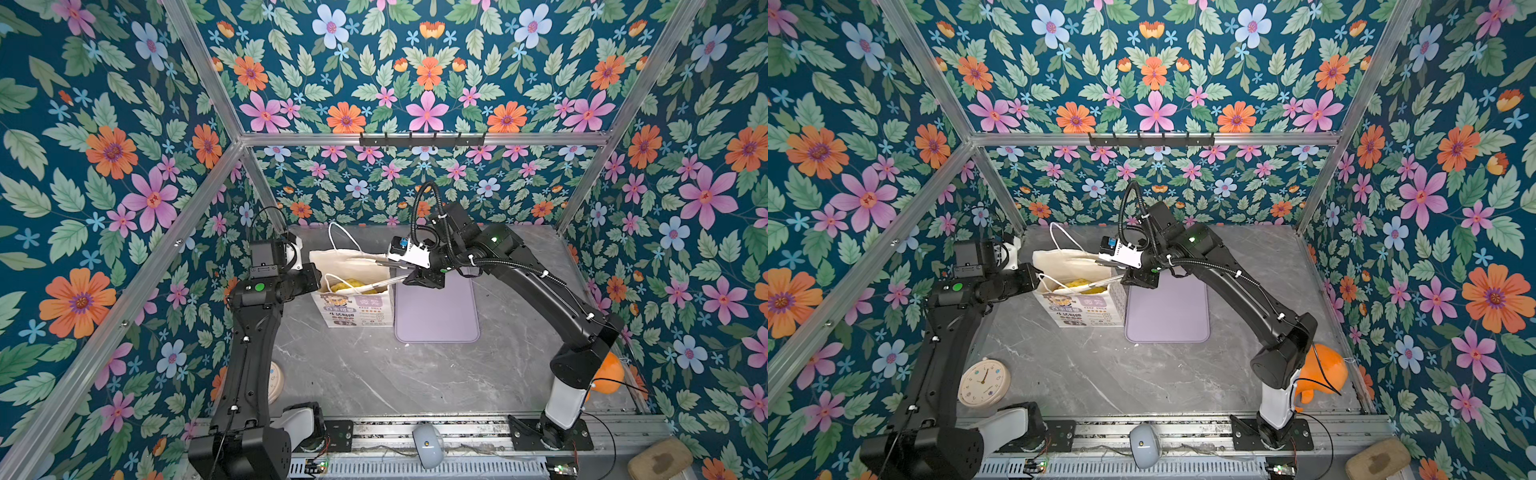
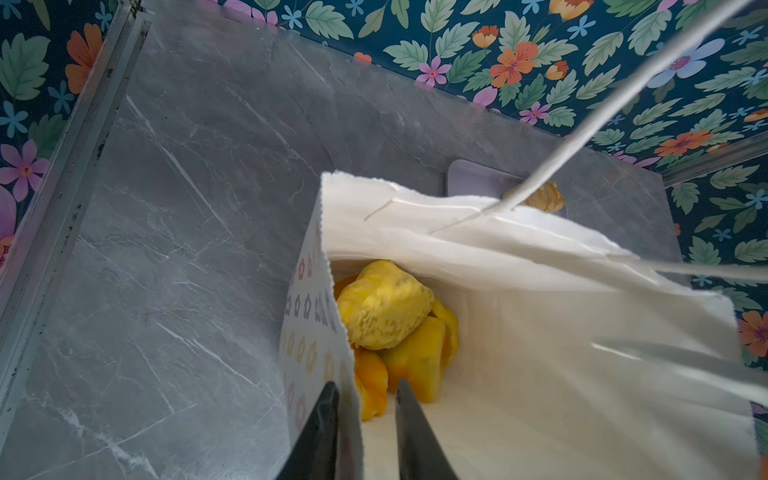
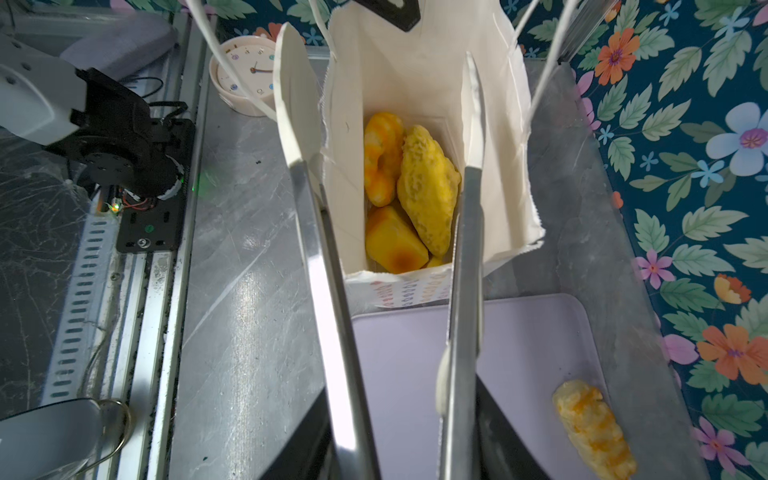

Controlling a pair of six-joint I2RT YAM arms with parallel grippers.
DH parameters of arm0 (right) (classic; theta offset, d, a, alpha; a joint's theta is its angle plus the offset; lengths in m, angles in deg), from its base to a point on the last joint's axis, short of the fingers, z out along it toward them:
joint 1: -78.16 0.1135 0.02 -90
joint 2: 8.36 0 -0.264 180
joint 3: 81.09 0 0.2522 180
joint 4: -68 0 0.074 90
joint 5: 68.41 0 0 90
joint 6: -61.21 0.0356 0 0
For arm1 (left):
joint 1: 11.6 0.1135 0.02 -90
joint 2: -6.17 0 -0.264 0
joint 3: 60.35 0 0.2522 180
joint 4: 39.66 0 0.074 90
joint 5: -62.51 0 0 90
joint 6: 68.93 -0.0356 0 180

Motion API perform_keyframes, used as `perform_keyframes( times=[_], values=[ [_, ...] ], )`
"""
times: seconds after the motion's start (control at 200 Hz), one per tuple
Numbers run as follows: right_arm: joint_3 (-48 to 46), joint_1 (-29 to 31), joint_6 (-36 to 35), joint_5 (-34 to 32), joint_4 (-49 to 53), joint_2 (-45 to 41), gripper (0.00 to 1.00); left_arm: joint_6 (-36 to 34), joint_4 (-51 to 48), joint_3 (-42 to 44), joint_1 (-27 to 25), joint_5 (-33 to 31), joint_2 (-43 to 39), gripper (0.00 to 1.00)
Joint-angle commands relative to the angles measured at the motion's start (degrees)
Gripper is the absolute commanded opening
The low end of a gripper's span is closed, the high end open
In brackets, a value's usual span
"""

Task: Place the fake bread into the paper bag
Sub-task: 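Move the tongs with the right gripper back over the lavender tray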

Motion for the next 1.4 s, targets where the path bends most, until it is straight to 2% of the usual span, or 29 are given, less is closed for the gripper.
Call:
perform_keyframes(
  times=[0.0,0.175,0.28,0.48,0.69,0.76,0.985,1.225,1.395],
  values=[
    [-0.36,-0.05,1.39,3.65,-3.19,-2.41,0.44,0.00,-0.26,0.09,-0.07,-0.09,-0.04,0.26],
    [-1.00,-0.10,4.37,2.59,-4.18,-6.41,0.44,-0.09,-0.37,0.05,-0.06,-0.14,-0.21,0.26],
    [-7.64,-1.47,6.47,3.44,-10.25,-12.74,0.44,-0.13,-0.29,0.08,-0.07,-0.16,-0.46,0.26],
    [-23.29,-11.99,17.21,11.12,-24.88,-24.90,0.42,-0.42,-0.62,0.27,-0.06,-0.32,-0.41,0.26],
    [-31.34,-21.34,24.72,6.82,-26.60,-30.69,0.41,-0.62,-0.71,-0.28,-0.06,-0.55,-0.41,0.26],
    [-32.69,-22.97,26.39,5.31,-25.94,-30.99,0.40,-0.62,-0.65,-0.60,-0.07,-0.48,-0.02,0.26],
    [-34.09,-24.33,29.79,-6.82,-20.21,-28.62,0.40,-0.62,-0.33,-0.17,-0.06,-0.57,0.06,0.26],
    [-28.28,-24.35,36.74,-16.98,-10.57,-20.90,0.40,-0.36,-0.14,-0.52,-0.06,-0.14,0.67,0.26],
    [-21.84,-24.35,42.06,-18.81,-4.22,-13.72,0.40,-0.31,0.23,-0.19,-0.10,-0.18,0.85,0.26]
  ],
)
